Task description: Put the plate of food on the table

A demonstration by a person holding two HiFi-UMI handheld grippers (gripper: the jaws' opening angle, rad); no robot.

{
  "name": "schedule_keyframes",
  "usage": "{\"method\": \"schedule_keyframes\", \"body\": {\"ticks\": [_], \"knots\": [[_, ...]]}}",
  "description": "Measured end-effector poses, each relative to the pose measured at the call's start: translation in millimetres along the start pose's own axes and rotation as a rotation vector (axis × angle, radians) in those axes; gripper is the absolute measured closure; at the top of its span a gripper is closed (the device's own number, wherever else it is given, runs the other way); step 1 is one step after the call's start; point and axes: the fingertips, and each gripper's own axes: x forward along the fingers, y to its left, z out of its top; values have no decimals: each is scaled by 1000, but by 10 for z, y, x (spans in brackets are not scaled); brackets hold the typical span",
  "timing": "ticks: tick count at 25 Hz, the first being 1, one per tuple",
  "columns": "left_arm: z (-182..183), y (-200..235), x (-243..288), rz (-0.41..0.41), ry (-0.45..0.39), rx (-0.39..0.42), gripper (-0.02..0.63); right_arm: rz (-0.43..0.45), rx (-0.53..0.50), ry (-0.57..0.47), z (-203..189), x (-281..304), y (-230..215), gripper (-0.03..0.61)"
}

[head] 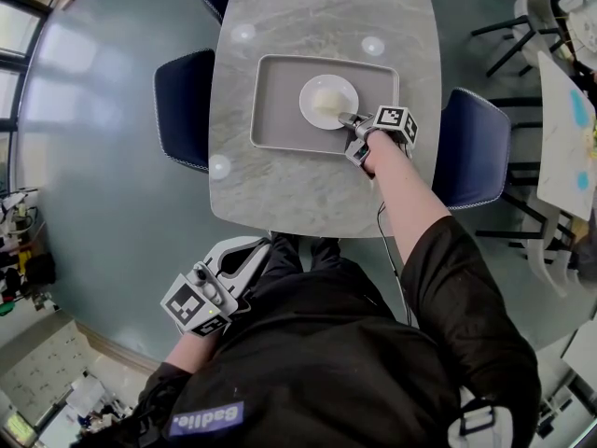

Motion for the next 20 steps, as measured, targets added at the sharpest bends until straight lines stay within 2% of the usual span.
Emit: {"method": "schedule_keyframes", "body": {"ticks": [4,14,20], "knots": [[25,5,23,-5,-10,-10,609,-19,-16,9,18,-22,-9,518],[49,155,-9,55,-20,-9,609,-112,-121,80,-20,-42,43,437],[66,166,-47,56,-34,-13,609,-150,-148,92,-46,-110,0,434]]}}
